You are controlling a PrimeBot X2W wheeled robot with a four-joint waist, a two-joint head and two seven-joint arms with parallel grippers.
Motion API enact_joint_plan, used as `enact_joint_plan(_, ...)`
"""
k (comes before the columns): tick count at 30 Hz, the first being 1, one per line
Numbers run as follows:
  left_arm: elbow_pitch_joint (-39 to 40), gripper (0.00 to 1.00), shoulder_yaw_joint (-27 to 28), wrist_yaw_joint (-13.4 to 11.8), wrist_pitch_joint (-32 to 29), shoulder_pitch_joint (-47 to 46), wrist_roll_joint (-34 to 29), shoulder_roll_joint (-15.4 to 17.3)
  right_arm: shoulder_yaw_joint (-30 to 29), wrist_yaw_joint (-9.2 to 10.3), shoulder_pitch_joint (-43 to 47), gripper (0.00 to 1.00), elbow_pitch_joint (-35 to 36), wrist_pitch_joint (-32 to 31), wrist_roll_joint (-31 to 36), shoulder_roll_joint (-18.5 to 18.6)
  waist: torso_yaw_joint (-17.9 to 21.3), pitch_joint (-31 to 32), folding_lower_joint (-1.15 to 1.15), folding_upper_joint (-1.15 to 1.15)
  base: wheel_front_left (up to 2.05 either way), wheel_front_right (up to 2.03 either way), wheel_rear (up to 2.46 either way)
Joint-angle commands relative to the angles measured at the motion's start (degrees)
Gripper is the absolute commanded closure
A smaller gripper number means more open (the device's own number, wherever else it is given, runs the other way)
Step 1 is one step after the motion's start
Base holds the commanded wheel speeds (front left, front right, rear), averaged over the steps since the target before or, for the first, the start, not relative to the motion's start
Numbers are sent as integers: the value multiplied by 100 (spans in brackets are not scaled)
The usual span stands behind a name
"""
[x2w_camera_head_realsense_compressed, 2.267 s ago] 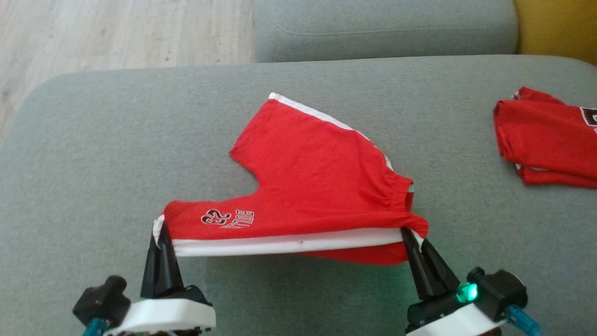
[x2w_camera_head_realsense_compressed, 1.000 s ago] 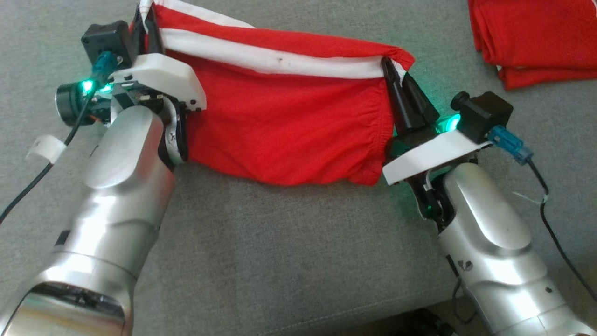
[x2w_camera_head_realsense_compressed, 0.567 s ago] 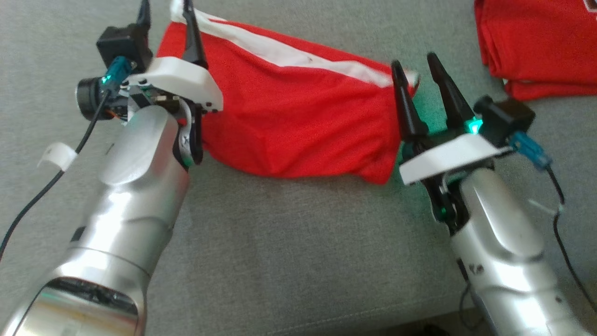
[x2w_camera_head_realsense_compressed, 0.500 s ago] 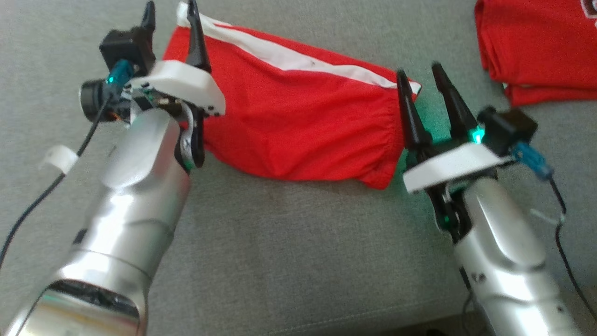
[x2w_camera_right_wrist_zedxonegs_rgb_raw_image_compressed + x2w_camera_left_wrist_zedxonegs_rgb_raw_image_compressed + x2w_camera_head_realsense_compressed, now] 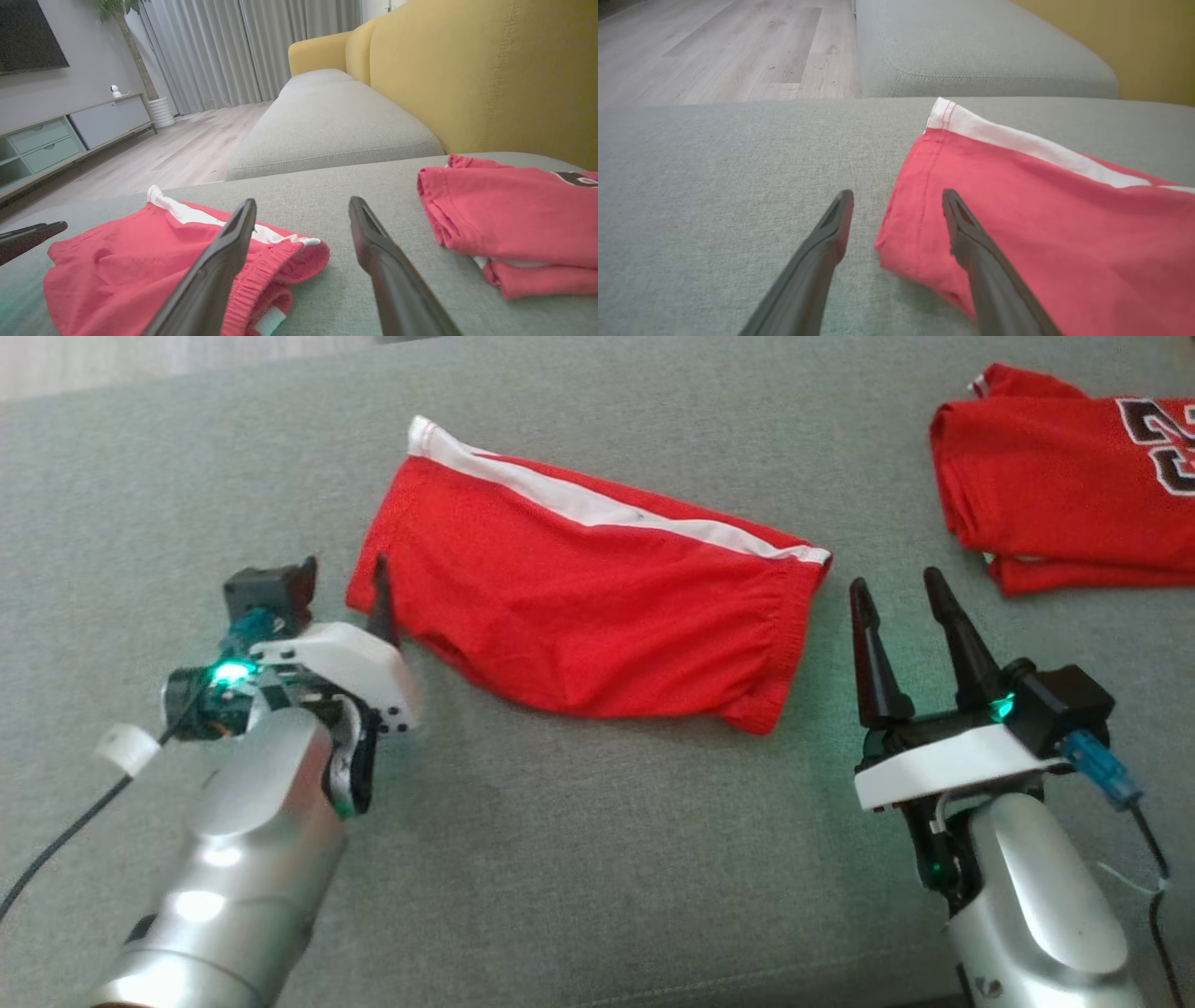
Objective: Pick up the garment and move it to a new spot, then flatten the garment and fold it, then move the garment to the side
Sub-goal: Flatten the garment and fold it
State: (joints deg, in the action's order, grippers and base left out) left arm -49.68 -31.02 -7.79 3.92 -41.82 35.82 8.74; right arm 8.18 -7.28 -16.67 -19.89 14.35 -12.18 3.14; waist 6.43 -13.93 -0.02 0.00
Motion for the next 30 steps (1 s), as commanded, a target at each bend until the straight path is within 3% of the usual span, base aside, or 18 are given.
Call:
enact_joint_plan(1,166,0,205,-41,-42,-137,61,204,75,-21,-18,0,317,-6,53,-26,76,-67,2,0,0,0,0)
enact_joint_plan(11,212,0,197,-2,-562,-165,183,419,-15,-21,124,0,837,-247,131,-26,281,-349,2,0,0,0,0)
enact_joint_plan(21,402,0,81,350,-1364,-204,431,474,26,-21,107,0,1041,-305,82,-26,410,-527,2,0,0,0,0)
enact_joint_plan(22,426,15,60,381,-1472,-187,463,461,27,-21,106,0,1039,-302,76,-26,417,-532,2,0,0,0,0)
enact_joint_plan(23,461,53,34,405,-1566,-169,486,445,28,-21,104,0,1035,-298,71,-26,422,-535,2,0,0,0,0)
enact_joint_plan(24,508,73,14,422,-1627,-153,502,435,27,-21,106,0,1030,-293,69,-26,425,-538,2,0,0,0,0)
enact_joint_plan(25,557,100,9,429,-1660,-140,520,430,24,-21,108,0,1024,-289,70,-26,428,-540,2,0,0,0,0)
enact_joint_plan(30,828,100,33,367,-1582,-104,536,448,-7,-21,115,0,989,-269,77,-26,408,-516,2,0,0,0,0)
